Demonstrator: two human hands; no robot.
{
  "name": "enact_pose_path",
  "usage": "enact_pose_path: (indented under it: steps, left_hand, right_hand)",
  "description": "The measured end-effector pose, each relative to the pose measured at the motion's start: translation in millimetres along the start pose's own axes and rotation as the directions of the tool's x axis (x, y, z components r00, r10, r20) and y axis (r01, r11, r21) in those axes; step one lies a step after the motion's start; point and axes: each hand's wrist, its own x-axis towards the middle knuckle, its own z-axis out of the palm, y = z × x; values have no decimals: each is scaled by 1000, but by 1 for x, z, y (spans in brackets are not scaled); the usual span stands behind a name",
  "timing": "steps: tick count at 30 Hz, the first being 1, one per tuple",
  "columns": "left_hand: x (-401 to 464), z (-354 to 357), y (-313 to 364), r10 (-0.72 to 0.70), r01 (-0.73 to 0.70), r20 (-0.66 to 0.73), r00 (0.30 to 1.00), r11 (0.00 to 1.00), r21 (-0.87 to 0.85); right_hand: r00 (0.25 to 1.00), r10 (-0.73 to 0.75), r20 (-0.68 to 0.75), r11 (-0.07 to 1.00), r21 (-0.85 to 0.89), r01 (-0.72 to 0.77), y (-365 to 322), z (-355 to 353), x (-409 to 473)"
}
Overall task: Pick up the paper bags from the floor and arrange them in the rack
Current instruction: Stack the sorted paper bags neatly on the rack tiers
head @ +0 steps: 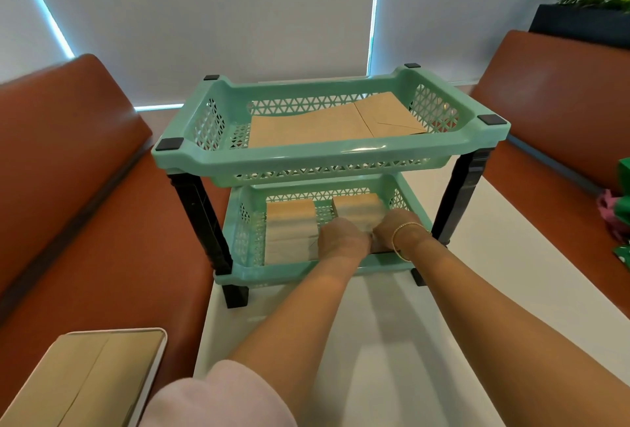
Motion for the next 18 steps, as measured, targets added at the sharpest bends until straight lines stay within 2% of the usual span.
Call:
enact_pose_path:
  steps: [9, 18]
  left_hand:
    - [-1, 3, 0, 16, -15, -8, 1000, 999, 44]
    - [-4, 4, 0, -4, 5, -34, 999, 1000, 8]
  right_hand:
    - [999, 23, -35, 1000, 16, -22, 1, 6, 5]
    - [999, 4, -36, 1000, 26, -3, 1, 8, 5]
